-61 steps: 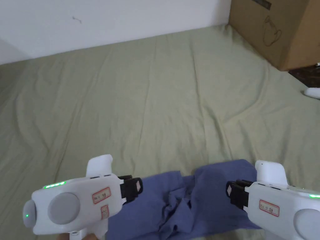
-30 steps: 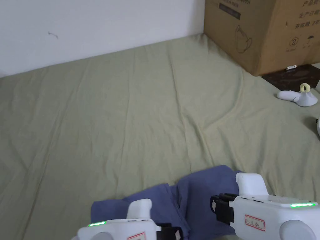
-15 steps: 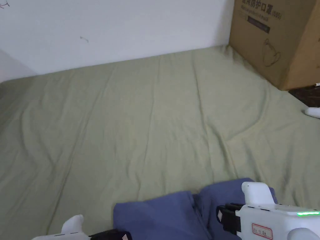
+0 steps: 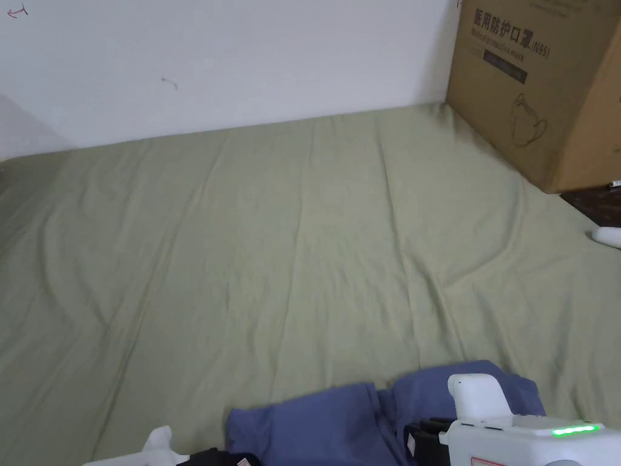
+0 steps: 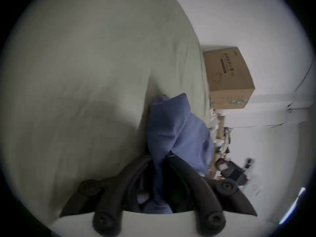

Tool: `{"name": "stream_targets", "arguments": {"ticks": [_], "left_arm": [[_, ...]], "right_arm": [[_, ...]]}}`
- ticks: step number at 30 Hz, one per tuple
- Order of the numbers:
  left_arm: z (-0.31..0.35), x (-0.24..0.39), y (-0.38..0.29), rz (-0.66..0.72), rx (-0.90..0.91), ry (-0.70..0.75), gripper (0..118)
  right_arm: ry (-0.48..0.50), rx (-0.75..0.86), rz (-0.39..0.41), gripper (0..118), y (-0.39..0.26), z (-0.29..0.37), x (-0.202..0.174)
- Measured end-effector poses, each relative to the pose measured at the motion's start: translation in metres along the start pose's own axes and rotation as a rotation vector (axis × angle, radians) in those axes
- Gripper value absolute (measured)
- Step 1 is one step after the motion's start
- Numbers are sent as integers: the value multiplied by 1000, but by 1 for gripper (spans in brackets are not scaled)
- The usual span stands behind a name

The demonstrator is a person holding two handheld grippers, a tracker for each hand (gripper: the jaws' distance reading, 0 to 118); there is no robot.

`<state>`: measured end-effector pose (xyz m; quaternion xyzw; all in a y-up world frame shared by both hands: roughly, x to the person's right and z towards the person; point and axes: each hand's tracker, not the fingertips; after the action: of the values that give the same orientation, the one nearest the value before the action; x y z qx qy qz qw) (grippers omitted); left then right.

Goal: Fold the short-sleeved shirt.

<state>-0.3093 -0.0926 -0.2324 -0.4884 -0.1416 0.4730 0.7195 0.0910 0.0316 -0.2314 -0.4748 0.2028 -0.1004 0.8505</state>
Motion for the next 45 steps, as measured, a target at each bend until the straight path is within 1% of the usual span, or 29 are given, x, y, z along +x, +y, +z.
{"name": "stream_targets", "arguments": {"ticks": [1,2,3,4,7,10,11,14,17,20,23,27,30,32,33,36,37,40,42,43,45], "left_arm": [[7,-3,4,78,6,-65,8],[11,-3,4,89,9,-82,8],[14,0,5,0,3,-57,8],[16,1,6,-28,-5,-42,8],[37,7,14,-44,-5,-66,8],[63,-2,31,-79,51,2,8],[73,-8,36,-58,25,-23,8],[117,-21,53,-73,84,37,8],[162,-29,62,-110,133,157,8],[195,-46,69,-66,140,234,8],[209,-46,70,-48,143,277,8],[207,-24,63,-59,147,284,8],[204,6,63,-75,155,312,8],[205,32,61,-63,172,291,8],[204,45,62,-77,168,263,8],[195,106,50,-209,182,217,8],[189,123,48,-231,181,203,8],[155,168,39,-293,139,196,8],[120,185,35,-329,105,221,8],[103,191,32,-336,89,216,8],[65,197,28,-394,13,201,8]], "right_arm": [[-1,-9,11,1,1,0,-3],[-2,-14,28,1,2,0,-5],[-5,-13,39,1,3,0,-8],[-7,-13,43,1,5,-1,-10],[-2,-4,47,1,11,-2,-15],[6,2,39,1,14,-2,-21],[11,0,41,1,15,-3,-22],[1,-13,61,1,15,-7,-29],[2,-24,62,1,14,-11,-30],[-3,-34,59,1,12,-16,-32],[-4,-45,57,1,10,-20,-32],[-2,-50,55,1,10,-20,-31],[4,-45,51,1,11,-18,-27],[7,-39,46,1,12,-16,-22],[7,-33,42,1,14,-15,-19],[1,-15,27,1,17,-10,-8],[1,-7,19,1,18,-9,-3],[-1,11,-16,1,19,-5,12],[-4,22,-38,1,18,0,22],[-7,27,-49,1,18,2,26],[-14,35,-73,1,15,6,36]]}}
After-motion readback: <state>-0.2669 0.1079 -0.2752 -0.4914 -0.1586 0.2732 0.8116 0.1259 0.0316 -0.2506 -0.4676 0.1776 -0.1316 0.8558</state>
